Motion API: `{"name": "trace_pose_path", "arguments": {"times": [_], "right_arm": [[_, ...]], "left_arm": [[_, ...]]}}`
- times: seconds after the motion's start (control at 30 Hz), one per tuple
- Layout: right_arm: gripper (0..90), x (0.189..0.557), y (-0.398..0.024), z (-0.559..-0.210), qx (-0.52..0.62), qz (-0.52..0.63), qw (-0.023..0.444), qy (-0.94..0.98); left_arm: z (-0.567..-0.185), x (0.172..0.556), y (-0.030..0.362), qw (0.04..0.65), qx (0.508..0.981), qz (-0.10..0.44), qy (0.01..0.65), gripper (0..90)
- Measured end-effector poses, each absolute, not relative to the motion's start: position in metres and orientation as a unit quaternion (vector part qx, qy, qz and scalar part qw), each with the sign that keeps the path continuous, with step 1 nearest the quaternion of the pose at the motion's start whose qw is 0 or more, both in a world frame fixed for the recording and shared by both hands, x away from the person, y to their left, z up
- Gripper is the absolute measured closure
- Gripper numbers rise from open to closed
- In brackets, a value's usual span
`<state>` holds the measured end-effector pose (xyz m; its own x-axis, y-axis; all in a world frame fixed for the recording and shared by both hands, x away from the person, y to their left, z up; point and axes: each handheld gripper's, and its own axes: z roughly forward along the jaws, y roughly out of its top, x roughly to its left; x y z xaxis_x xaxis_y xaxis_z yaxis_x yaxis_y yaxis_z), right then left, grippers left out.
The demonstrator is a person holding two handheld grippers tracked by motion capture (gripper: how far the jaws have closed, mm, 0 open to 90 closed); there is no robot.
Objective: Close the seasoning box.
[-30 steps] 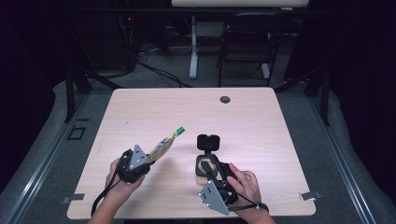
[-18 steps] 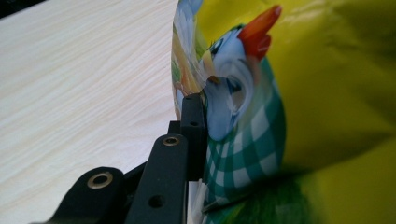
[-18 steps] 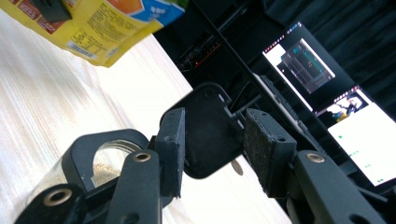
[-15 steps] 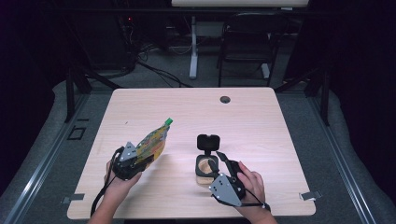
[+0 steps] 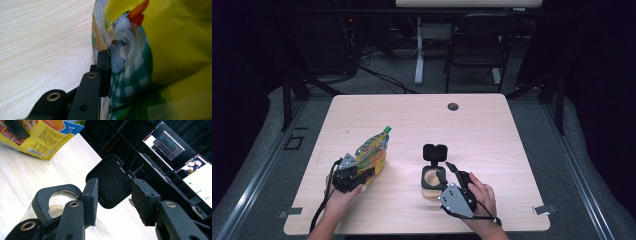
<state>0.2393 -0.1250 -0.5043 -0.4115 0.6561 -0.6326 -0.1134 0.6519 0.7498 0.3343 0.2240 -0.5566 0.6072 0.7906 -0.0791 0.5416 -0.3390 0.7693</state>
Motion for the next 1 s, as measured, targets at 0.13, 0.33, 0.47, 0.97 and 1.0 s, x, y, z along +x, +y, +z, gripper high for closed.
{"name": "trace_pose_path", "arguments": {"times": [0.13,0.33,0.47,0.97,1.0], "right_arm": [[56.5,0.24,-0.126,-0.504,0.183,0.377,0.51,0.751],[56.1,0.24,-0.127,-0.504,0.185,0.38,0.509,0.75],[56.1,0.24,-0.127,-0.504,0.185,0.379,0.509,0.75],[55.4,0.242,-0.126,-0.505,0.186,0.38,0.504,0.753],[55.0,0.242,-0.126,-0.505,0.187,0.38,0.504,0.753]], "left_arm": [[-0.557,0.334,0.225,0.4,0.802,0.155,0.415,79.2],[-0.557,0.335,0.227,0.401,0.801,0.151,0.419,78.8],[-0.558,0.334,0.227,0.399,0.8,0.148,0.423,78.1],[-0.556,0.334,0.237,0.403,0.784,0.137,0.452,54.7],[-0.556,0.333,0.238,0.404,0.782,0.139,0.454,52.8]]}}
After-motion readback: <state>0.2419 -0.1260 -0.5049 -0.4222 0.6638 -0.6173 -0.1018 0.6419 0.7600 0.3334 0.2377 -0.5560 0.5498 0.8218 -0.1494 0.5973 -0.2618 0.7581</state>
